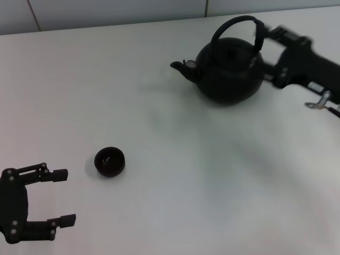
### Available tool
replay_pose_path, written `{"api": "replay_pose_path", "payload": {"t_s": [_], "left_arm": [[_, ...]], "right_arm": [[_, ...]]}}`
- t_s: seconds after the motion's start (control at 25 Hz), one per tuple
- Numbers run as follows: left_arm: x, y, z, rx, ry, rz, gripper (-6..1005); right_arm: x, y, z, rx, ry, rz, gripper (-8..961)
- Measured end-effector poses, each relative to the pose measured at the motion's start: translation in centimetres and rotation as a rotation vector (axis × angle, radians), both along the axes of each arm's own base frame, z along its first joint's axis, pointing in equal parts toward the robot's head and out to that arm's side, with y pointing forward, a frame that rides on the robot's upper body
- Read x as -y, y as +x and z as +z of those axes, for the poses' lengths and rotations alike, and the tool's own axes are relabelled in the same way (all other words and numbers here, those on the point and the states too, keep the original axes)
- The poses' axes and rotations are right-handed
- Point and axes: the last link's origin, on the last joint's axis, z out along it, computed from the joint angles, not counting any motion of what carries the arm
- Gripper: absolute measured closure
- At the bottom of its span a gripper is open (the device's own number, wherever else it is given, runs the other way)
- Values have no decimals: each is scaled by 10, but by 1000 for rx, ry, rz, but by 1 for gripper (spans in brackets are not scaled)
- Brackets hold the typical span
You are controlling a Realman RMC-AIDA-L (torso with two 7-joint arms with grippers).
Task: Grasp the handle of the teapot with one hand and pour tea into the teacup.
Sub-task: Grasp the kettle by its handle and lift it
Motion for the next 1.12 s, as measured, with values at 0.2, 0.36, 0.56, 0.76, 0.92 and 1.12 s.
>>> {"api": "replay_pose_path", "payload": {"t_s": [0.2,0.36,0.56,0.76,0.92,1.12], "left_arm": [[0,0,0,1,1,1,163],[0,0,-1,-1,-3,0,163],[0,0,0,0,-1,1,163],[1,-1,-1,-9,-8,4,162],[3,-4,-2,-35,-26,6,162],[3,-4,-1,-35,-26,6,162]], "right_arm": [[-1,24,0,-15,122,-145,201],[-7,40,-8,7,218,-267,201],[-14,39,-18,19,226,-296,201],[-27,36,-30,30,191,-347,202],[-35,32,-37,33,170,-368,202],[-45,27,-45,44,146,-399,202]]}}
